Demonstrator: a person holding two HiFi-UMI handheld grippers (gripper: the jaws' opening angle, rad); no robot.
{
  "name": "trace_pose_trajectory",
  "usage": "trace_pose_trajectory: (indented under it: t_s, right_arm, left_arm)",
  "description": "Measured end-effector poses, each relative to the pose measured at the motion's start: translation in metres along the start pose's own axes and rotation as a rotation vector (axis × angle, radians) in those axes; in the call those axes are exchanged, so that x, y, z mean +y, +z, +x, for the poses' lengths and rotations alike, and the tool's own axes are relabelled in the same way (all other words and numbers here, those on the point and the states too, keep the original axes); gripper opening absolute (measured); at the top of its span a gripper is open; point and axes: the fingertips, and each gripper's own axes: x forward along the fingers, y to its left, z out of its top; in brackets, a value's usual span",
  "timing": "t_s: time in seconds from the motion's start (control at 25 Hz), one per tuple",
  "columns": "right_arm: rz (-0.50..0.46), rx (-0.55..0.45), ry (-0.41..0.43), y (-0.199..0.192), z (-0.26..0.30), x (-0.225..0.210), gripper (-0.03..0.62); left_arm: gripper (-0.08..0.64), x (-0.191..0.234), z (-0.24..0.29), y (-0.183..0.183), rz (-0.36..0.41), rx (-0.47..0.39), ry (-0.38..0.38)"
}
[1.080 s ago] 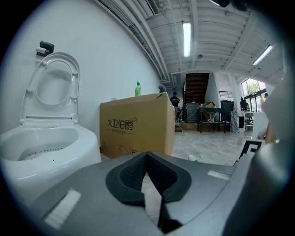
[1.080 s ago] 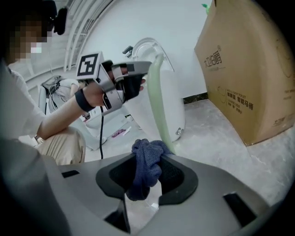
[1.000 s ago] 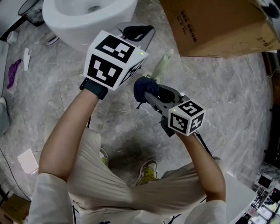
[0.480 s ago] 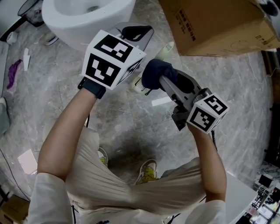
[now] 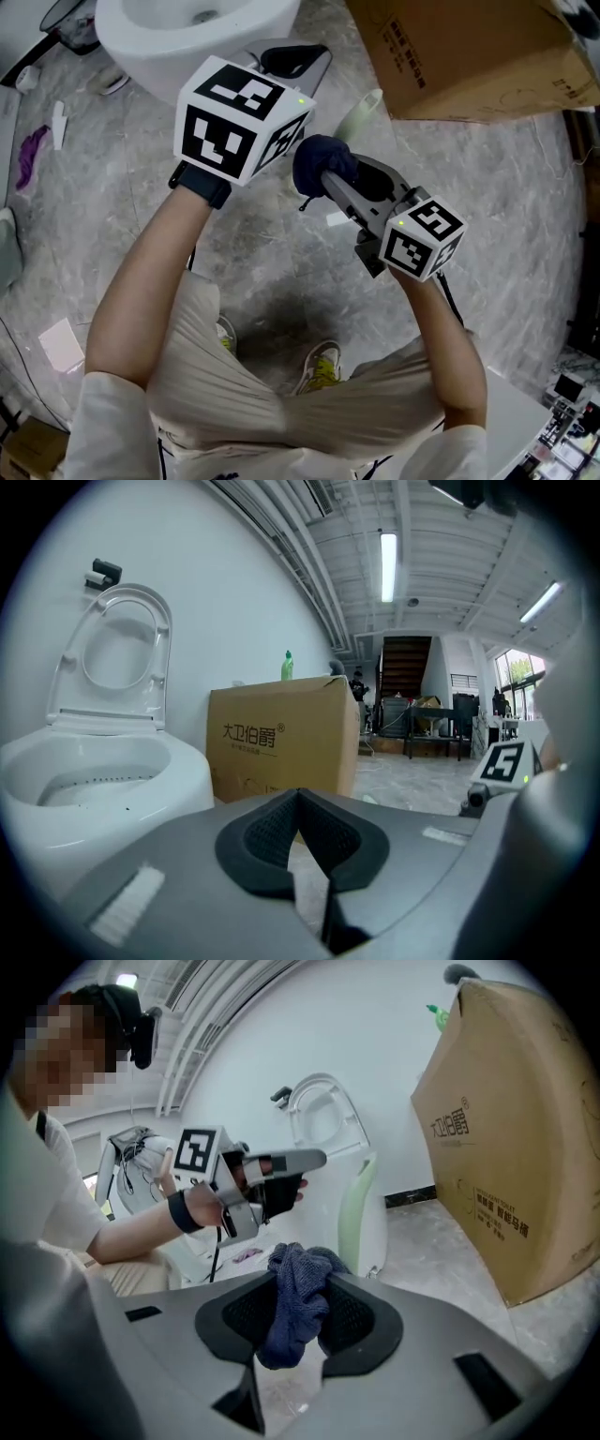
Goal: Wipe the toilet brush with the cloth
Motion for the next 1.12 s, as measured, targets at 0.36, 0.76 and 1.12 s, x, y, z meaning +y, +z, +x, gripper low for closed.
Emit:
trace_pose_trajectory:
  t_s: [0.36, 0.76, 1.12]
  right_arm:
    - [0.150, 0.126, -0.200, -0.117, 0.035, -0.046, 0.132]
    - [0.229, 0.220, -0.382, -0.191, 0.057, -0.098, 0.129]
    - [0.040, 0.367, -0.495, -0.202, 0.028, -0.147, 0.126]
  left_arm:
    - [-0.003, -0.002, 0.004, 0.014, -0.009, -0.043, -0.006]
    - [-0.003, 0.001, -0.003, 0.009, -0.006, -0.018, 0.003]
    - [-0.003, -0.004, -0.008, 0.009, 0.020, -0.008, 0.007]
